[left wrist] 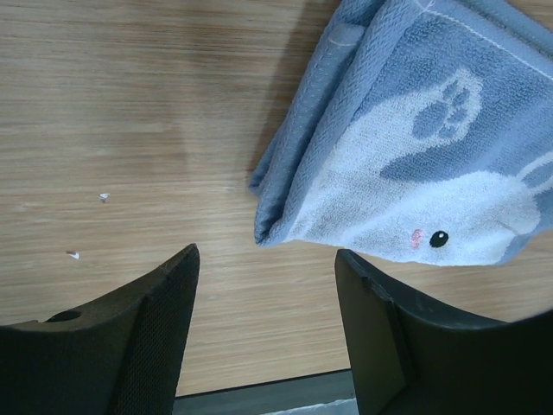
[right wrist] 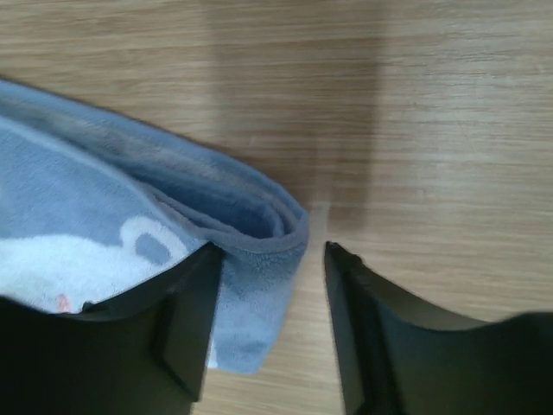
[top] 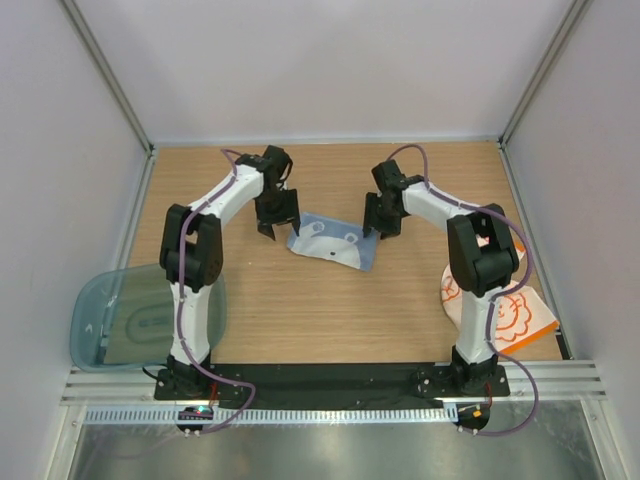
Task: Roll the towels
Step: Fold the towel
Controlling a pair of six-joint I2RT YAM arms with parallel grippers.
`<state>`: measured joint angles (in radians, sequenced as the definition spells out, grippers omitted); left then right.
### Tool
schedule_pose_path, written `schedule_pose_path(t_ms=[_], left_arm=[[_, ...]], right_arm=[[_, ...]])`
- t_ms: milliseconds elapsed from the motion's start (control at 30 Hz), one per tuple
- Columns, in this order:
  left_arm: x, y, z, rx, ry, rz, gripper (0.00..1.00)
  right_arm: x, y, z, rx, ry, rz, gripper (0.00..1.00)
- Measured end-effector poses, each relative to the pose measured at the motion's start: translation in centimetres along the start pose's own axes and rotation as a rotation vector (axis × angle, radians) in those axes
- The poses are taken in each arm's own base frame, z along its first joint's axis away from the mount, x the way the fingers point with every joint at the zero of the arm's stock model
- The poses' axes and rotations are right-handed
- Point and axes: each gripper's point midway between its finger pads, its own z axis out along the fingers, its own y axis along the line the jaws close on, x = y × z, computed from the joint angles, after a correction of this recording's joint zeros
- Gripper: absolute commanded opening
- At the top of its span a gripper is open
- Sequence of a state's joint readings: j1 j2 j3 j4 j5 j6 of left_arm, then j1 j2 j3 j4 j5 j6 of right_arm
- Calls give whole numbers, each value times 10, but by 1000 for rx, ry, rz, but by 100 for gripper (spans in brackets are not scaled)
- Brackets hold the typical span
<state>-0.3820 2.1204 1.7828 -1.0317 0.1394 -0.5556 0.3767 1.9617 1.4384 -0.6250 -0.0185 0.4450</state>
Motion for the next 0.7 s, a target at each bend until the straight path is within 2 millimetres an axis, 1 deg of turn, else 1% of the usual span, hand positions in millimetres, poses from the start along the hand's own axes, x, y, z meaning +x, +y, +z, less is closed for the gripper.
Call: schedule_pose_path(t_ms=[100,133,167,200,267,333,367,400,600,667,700], left_arm=[[0,1,0,-5,-3,-6,65],[-1,1,0,-7,-3,-8,65],[-1,1,1,-9,-3,-9,64],[-1,2,2,-12,-2,-11,64],[0,2,5,-15,5,-15,63],[1,4,9,-21,15,-17,61],[2,4,13,-25,22,-18,61],[3,5,17,-29,29,-18,60],[12,2,37,-48,69,0,59],[15,-1,39,-52,71,11,53],[15,-3,39,-53,71,18,46]], right_arm=[[7,-9,18,5,44,14,38],[7,-11,20,-3,48,21,36],[5,-11,20,-11,39,27,31],[4,-12,21,-20,33,31,29],[4,-12,23,-45,25,41,19],[6,-12,23,-65,21,50,12],[6,-12,23,-74,16,51,5],[6,-11,23,-80,13,50,1],[9,-8,22,-108,20,48,1],[10,-7,22,-115,25,48,1],[11,-6,22,-119,27,49,1]])
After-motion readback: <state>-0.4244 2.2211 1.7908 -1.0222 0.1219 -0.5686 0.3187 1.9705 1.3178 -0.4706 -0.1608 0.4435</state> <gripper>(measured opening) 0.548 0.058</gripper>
